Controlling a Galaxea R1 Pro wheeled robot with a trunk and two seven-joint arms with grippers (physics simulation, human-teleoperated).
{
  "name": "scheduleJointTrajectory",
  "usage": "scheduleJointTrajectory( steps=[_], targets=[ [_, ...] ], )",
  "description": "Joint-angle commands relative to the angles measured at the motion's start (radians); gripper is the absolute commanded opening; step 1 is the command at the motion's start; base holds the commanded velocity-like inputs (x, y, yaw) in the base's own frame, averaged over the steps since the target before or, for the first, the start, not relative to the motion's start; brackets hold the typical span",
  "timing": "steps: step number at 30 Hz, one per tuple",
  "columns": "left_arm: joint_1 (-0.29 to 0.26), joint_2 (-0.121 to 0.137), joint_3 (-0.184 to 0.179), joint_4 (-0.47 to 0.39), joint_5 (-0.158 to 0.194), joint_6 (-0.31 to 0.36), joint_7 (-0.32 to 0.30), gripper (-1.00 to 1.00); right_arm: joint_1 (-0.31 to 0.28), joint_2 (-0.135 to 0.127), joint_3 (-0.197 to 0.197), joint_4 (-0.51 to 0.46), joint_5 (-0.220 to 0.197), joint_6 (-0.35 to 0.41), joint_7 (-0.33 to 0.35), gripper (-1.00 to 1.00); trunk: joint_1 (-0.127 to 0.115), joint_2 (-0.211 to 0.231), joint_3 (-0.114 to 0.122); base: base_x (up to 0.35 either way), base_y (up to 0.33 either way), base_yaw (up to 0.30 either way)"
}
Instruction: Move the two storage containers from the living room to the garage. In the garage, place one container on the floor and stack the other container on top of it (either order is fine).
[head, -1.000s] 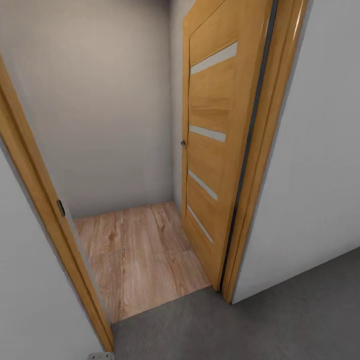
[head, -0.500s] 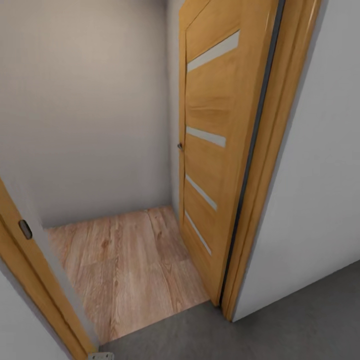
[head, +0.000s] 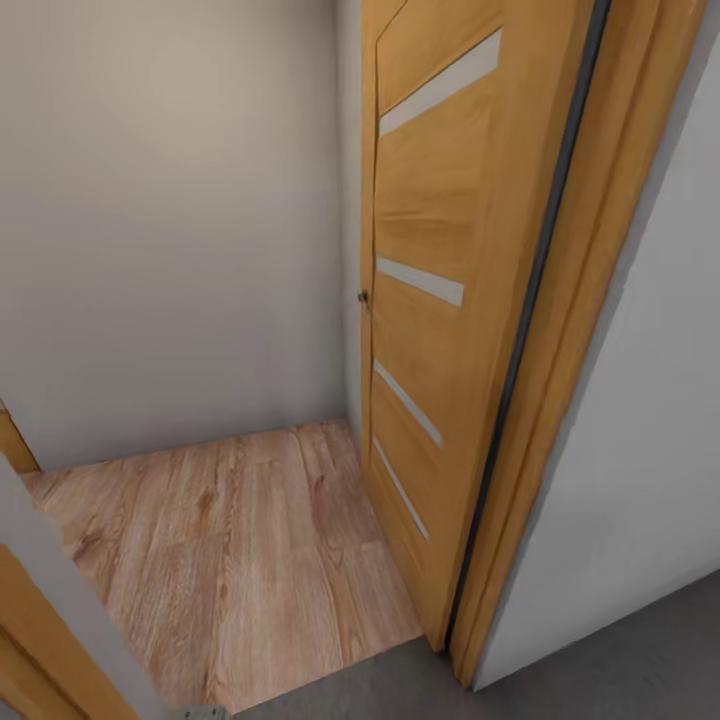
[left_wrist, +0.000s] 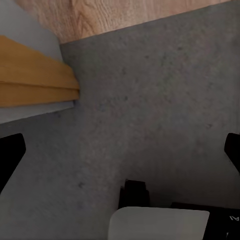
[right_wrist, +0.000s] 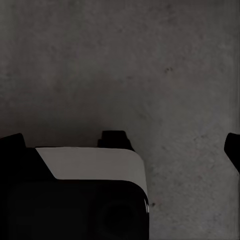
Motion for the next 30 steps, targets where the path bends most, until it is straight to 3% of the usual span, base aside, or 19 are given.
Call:
scheduleJointTrajectory(
  steps=[1, 30],
  targets=[
    [-0.001, 0.0, 0.0, 0.0, 0.006, 0.004, 0.002, 1.0, -0.001, 0.001, 0.008, 0.003, -0.01, -0.006, 0.0, 1.0, 0.001, -0.001, -0.001, 0.304, -0.082, 0.242],
    [-0.001, 0.0, 0.0, 0.0, 0.006, 0.004, 0.003, 1.0, -0.001, 0.001, 0.008, 0.003, -0.01, -0.006, 0.0, 1.0, 0.001, -0.001, -0.001, 0.302, -0.082, 0.268]
  ],
)
